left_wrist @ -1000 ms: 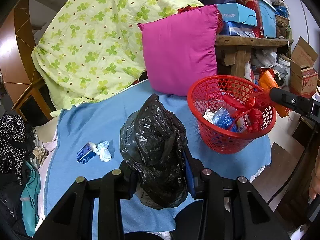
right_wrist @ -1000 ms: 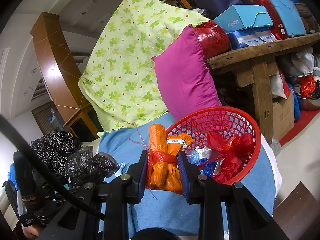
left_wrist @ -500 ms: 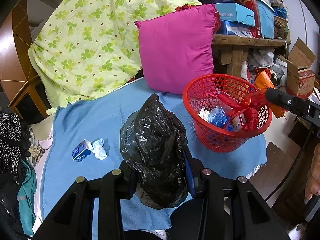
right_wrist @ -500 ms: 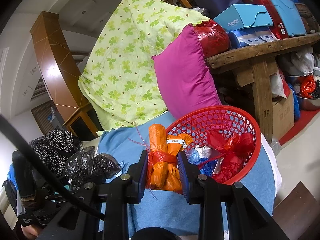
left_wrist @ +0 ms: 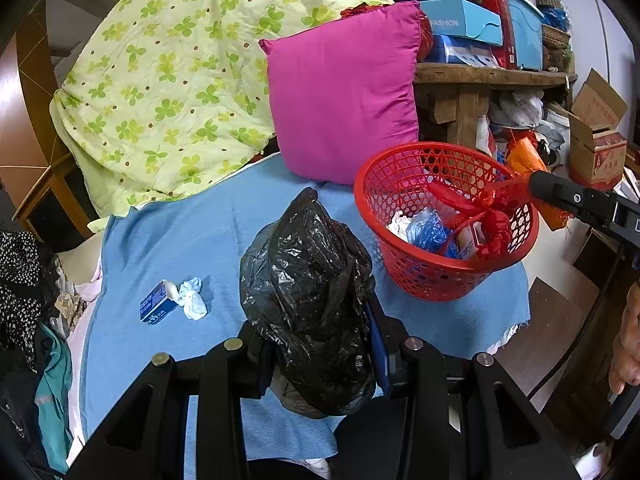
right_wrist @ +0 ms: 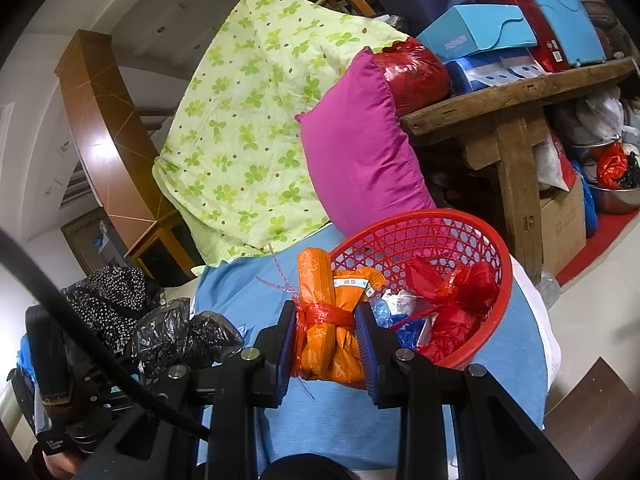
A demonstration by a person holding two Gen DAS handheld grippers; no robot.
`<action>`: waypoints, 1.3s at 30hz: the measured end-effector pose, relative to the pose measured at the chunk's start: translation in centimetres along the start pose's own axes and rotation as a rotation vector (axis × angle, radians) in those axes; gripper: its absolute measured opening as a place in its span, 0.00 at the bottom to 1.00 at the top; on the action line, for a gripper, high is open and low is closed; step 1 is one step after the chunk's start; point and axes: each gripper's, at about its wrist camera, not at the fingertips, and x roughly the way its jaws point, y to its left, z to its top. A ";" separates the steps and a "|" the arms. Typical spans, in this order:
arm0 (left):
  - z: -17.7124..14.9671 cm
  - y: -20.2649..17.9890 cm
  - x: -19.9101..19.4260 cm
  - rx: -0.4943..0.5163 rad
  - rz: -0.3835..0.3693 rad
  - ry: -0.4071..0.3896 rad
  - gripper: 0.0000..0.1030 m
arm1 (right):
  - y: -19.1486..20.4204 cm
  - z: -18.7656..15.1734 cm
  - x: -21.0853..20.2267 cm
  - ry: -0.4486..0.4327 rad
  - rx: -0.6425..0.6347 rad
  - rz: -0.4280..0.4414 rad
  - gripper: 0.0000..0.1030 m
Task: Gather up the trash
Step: 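Carry the black bag and orange wrapper toward the red wastebasket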
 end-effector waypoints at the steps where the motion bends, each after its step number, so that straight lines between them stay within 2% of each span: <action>1: 0.0 0.0 0.0 -0.001 -0.002 0.001 0.40 | -0.1 0.0 0.0 0.001 0.003 0.000 0.30; 24: 0.1 -0.8 -0.1 0.014 -0.035 0.010 0.40 | -1.8 -0.2 -0.6 -0.010 0.033 -0.015 0.30; 39: 0.7 -2.8 -0.5 0.044 -0.068 0.003 0.40 | -3.1 -0.2 -1.5 -0.031 0.058 -0.037 0.30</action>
